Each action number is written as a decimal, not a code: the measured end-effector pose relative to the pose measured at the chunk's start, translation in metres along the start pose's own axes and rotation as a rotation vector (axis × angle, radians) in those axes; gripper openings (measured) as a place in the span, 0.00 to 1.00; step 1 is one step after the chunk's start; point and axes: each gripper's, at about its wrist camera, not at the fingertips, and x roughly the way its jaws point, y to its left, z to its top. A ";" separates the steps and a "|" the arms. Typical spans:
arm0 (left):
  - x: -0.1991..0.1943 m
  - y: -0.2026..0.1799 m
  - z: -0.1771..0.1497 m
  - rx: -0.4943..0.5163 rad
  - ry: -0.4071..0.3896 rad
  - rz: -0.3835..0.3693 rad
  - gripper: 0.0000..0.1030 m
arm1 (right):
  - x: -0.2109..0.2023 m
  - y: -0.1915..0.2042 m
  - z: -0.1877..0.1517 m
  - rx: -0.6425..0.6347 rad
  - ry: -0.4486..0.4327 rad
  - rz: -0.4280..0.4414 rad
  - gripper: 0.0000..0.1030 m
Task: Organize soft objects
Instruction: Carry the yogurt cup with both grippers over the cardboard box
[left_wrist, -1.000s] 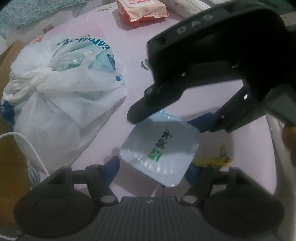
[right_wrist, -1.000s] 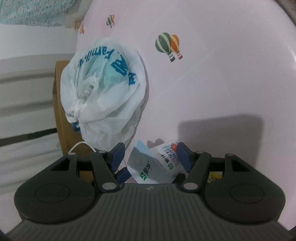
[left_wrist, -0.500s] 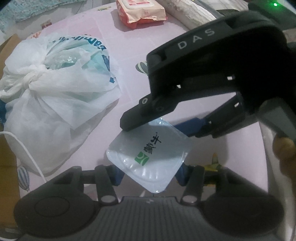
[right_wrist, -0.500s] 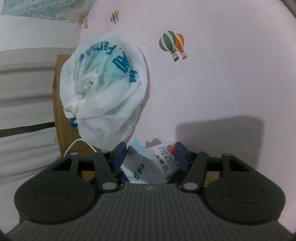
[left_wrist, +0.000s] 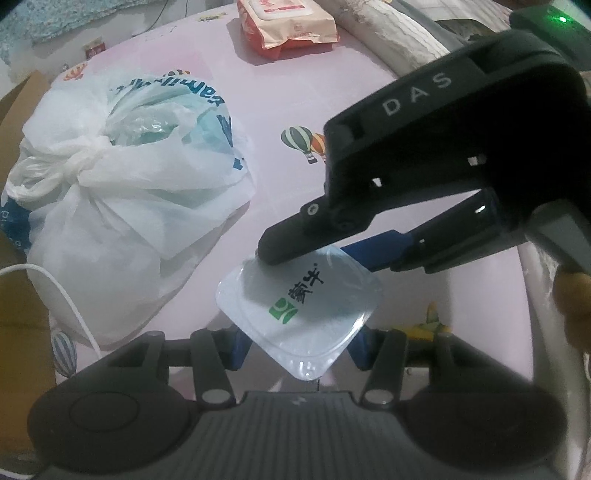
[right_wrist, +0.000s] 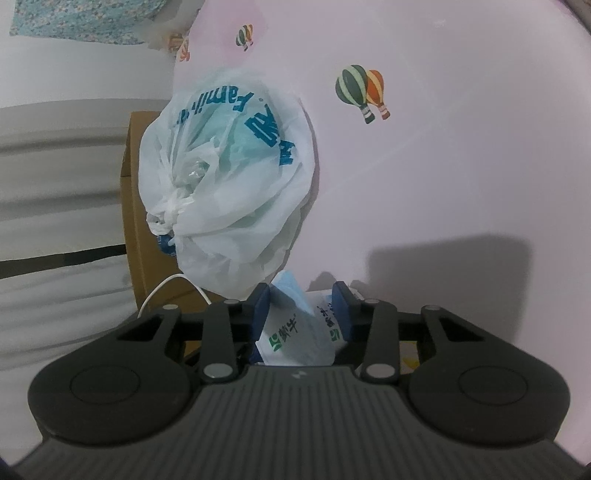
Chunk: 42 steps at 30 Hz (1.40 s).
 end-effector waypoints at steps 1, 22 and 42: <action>-0.001 0.000 0.002 -0.001 0.003 -0.002 0.51 | 0.000 0.001 0.000 0.003 0.000 0.002 0.35; -0.119 0.075 0.025 -0.109 -0.115 0.006 0.51 | -0.025 0.120 -0.014 -0.042 -0.018 0.089 0.35; -0.108 0.348 -0.026 -0.389 -0.062 0.246 0.51 | 0.257 0.328 -0.005 -0.316 0.306 0.152 0.35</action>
